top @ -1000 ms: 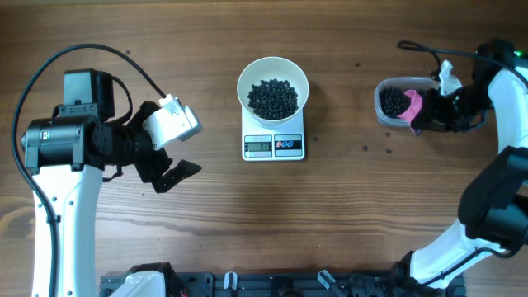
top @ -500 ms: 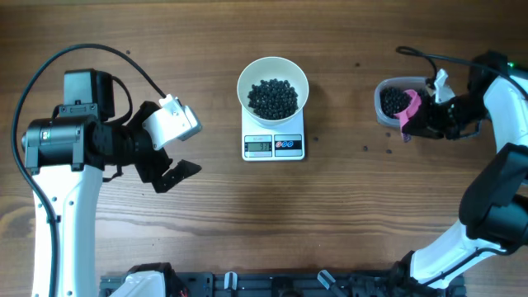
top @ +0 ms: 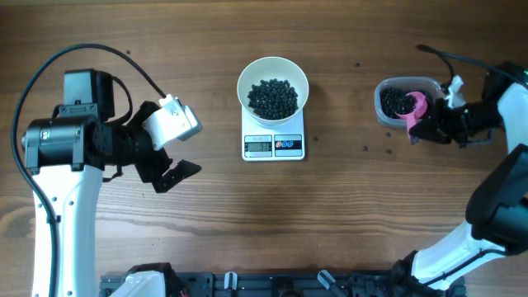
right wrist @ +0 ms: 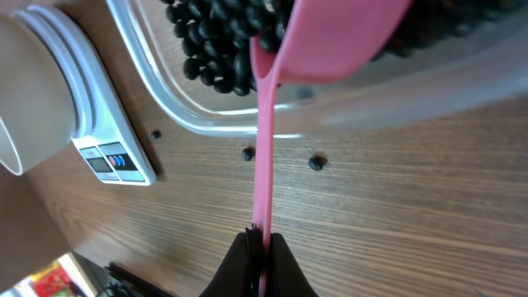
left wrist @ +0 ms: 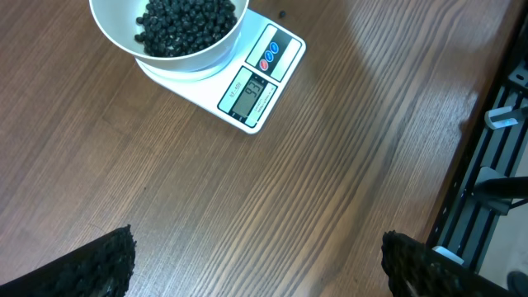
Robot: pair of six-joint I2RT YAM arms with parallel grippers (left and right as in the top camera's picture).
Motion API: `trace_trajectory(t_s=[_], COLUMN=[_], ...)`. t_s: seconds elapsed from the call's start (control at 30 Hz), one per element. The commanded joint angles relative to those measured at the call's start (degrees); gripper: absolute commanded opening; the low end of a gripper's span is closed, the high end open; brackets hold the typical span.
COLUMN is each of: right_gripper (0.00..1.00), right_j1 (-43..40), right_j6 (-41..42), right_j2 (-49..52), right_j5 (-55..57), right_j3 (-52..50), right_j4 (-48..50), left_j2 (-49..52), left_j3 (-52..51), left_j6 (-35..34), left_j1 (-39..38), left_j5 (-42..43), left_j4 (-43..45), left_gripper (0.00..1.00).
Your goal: Scoop item into bowl and weigh 150g on scale
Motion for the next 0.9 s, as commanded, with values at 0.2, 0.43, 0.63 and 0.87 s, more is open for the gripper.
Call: trace_trajectory(t_s=[0.2,0.43,0.63,0.87], right_gripper=[0.05,0.05,0.05,0.05], right_j1=[-0.66,-1.53,-3.34,-4.44], right_j6=[0.39,-0.46,-1.18,-2.54], right_j2=[-4.02,-5.20,-5.20,-5.20], right_j5=[-1.44,-4.61,-7.41,-9.97], right_j3=[-0.33,-0.33,-0.33,-0.33], right_j4=[-0.42,-0.26,-0.35,-0.85], left_j2=[-0.57,-0.57,-0.57,-0.57], left_j3=[1.11,1.11,1.11,1.11], left_j6=[1.16,1.16,1.14,1.16], left_j1=[0.24,0.24,0.24,0.24], left_j5=[1.27,1.27,1.27,1.27], left_j4=[-0.02,-0.02,-0.02,-0.02], left_gripper=[1.00,1.00,1.00,1.00])
